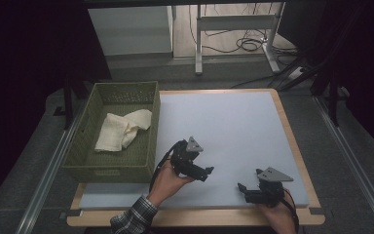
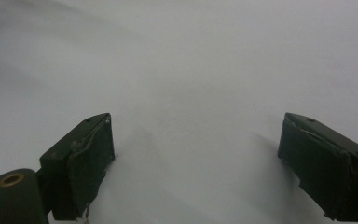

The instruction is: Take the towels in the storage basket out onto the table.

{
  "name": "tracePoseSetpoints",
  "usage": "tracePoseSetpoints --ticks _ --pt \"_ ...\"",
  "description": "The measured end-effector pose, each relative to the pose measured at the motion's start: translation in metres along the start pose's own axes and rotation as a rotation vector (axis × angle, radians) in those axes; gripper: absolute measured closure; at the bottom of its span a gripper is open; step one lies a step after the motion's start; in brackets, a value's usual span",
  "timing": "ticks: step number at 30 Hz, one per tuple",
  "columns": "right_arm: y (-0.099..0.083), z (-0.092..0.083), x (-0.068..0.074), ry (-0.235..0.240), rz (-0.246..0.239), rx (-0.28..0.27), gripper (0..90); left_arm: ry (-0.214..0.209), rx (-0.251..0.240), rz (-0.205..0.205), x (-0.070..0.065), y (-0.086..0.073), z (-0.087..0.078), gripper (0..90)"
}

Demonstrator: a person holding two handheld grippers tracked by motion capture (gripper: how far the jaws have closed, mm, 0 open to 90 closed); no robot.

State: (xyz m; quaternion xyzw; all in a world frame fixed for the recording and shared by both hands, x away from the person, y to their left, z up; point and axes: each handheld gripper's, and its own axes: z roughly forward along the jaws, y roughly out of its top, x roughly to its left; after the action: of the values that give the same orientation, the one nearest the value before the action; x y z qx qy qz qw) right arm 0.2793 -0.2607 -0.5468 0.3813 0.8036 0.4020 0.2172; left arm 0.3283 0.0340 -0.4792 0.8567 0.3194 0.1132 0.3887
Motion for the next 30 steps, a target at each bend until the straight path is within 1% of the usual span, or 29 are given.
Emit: tracePoseSetpoints --ticks 2,6,8,10,11,12,18,22,26,30 --pt "0.0 0.0 0.0 0.001 0.0 0.0 10.7 -0.003 -0.002 -0.007 0.003 0.006 0.0 2.7" --pt "0.0 0.0 0.0 0.001 -0.001 -0.001 10.7 -0.004 -0.003 -0.007 0.007 0.014 -0.001 2.7" --pt "0.0 0.0 0.0 0.001 -0.001 -0.001 10.7 -0.011 -0.003 0.0 0.009 0.02 -0.001 3.0" --pt "0.0 0.0 0.0 0.001 -0.002 -0.001 10.6 -0.009 0.0 0.016 0.01 0.025 -0.002 3.2" --pt "0.0 0.0 0.0 0.001 -0.002 -0.001 10.6 -0.007 0.0 0.018 0.01 0.027 -0.002 3.3" --pt "0.0 0.0 0.0 0.001 -0.002 -0.001 10.6 0.0 0.008 0.031 0.01 0.03 -0.003 3.3" --pt "0.0 0.0 0.0 0.001 -0.001 -0.001 10.6 0.024 0.02 0.039 0.017 0.044 -0.006 3.1" --pt "0.0 0.0 0.0 0.001 -0.002 0.0 10.7 0.028 0.016 0.019 0.027 0.052 -0.012 3.2" --pt "0.0 0.0 0.0 0.001 -0.002 0.0 10.6 0.053 0.023 0.012 0.038 0.057 -0.019 3.4" --pt "0.0 0.0 0.0 0.001 -0.003 0.0 10.6 0.083 0.043 0.007 0.052 0.06 -0.027 3.4"
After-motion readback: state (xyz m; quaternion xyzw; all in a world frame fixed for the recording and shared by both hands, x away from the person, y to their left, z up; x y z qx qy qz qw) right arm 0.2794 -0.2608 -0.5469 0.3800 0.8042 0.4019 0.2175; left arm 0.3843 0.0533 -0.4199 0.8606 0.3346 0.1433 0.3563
